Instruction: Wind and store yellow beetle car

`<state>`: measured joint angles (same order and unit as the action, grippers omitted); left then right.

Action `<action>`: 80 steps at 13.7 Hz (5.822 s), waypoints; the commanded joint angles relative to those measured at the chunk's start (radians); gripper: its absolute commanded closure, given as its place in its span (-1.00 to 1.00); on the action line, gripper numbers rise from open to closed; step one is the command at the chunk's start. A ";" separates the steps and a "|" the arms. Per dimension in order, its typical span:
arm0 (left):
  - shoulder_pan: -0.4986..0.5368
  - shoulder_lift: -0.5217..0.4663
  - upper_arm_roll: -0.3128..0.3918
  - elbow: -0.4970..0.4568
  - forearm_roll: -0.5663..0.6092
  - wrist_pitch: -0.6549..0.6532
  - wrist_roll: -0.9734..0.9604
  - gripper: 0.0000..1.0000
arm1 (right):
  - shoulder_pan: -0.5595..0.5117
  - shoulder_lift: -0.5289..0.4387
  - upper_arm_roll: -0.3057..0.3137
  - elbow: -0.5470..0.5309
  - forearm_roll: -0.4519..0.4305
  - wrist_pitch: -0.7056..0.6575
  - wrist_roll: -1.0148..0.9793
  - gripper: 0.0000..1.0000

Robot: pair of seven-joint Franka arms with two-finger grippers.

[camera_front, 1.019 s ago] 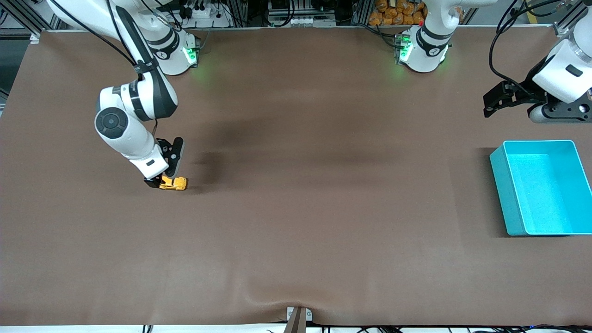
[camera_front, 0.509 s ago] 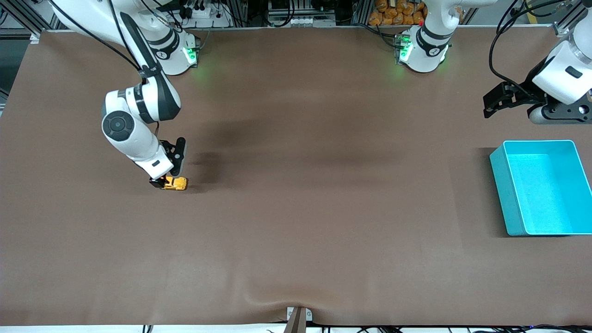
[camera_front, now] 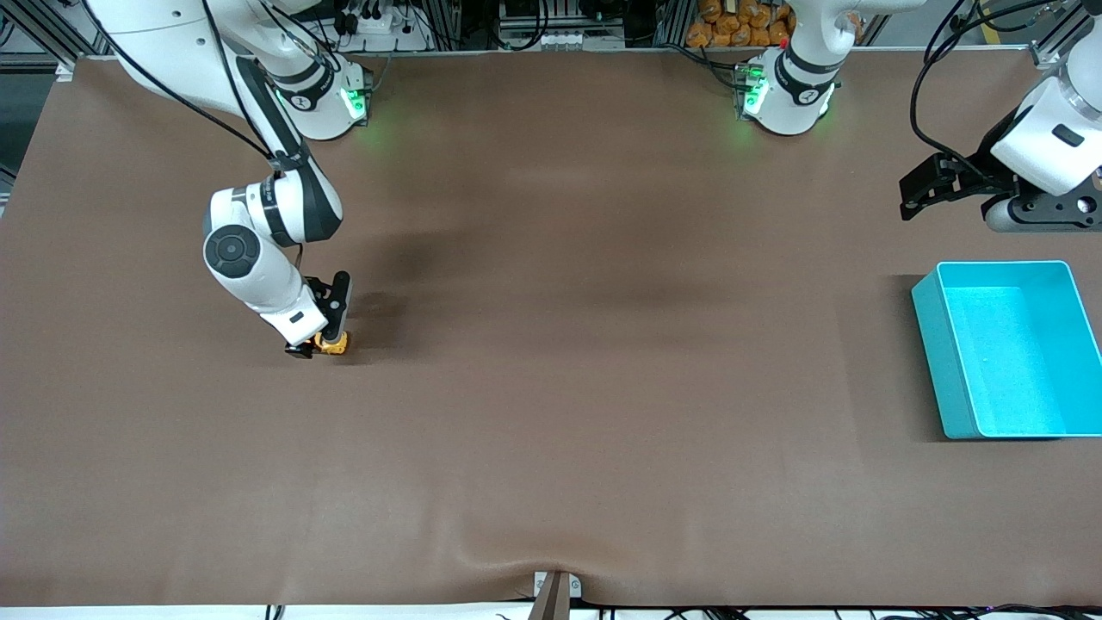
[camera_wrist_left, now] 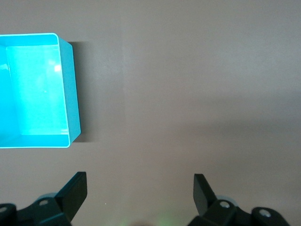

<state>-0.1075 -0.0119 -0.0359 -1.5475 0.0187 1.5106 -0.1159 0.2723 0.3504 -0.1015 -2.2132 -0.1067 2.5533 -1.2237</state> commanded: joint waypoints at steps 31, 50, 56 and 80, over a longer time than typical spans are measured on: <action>-0.004 0.021 -0.006 0.006 -0.017 0.007 -0.021 -1.00 | -0.080 0.084 0.008 0.006 -0.022 0.093 -0.091 0.30; -0.011 0.024 -0.007 0.010 -0.019 0.007 -0.022 -1.00 | -0.327 0.078 0.003 0.006 -0.027 0.085 -0.292 0.30; -0.006 0.027 -0.007 0.009 -0.019 0.008 -0.022 -1.00 | -0.366 0.081 0.005 0.007 -0.027 0.081 -0.301 0.23; 0.023 0.018 0.001 -0.040 -0.020 0.002 -0.022 -1.00 | -0.338 -0.117 0.022 0.386 0.042 -0.602 -0.258 -1.00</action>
<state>-0.0934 0.0157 -0.0319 -1.5749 0.0186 1.5155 -0.1233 -0.0664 0.2584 -0.0798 -1.8347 -0.0799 1.9834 -1.5003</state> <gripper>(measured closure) 0.000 0.000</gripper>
